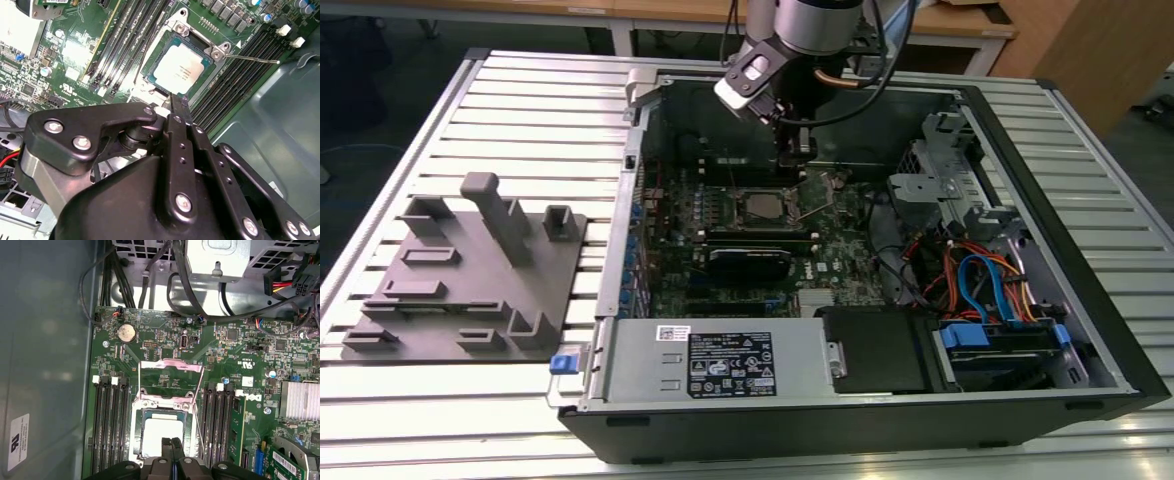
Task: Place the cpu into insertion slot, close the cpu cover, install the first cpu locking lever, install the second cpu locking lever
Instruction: 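Close the cpu cover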
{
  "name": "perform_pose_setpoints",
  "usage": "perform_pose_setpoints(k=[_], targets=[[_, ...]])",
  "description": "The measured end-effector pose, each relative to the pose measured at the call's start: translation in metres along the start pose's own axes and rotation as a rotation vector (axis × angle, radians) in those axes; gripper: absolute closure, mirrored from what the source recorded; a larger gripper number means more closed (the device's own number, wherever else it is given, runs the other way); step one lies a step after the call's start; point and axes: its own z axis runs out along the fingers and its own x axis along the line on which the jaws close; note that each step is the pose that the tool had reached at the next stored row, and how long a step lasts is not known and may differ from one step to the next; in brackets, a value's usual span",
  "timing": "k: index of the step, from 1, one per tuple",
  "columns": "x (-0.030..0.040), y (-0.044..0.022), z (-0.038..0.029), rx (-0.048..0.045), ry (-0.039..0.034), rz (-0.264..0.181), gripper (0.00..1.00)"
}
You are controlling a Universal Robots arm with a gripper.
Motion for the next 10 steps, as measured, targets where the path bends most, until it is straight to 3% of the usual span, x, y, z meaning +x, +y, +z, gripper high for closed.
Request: perform_pose_setpoints(k=[10], targets=[[-0.0002,0.0030,-0.0001,0.0000,0.0000,0.000,0.90]])
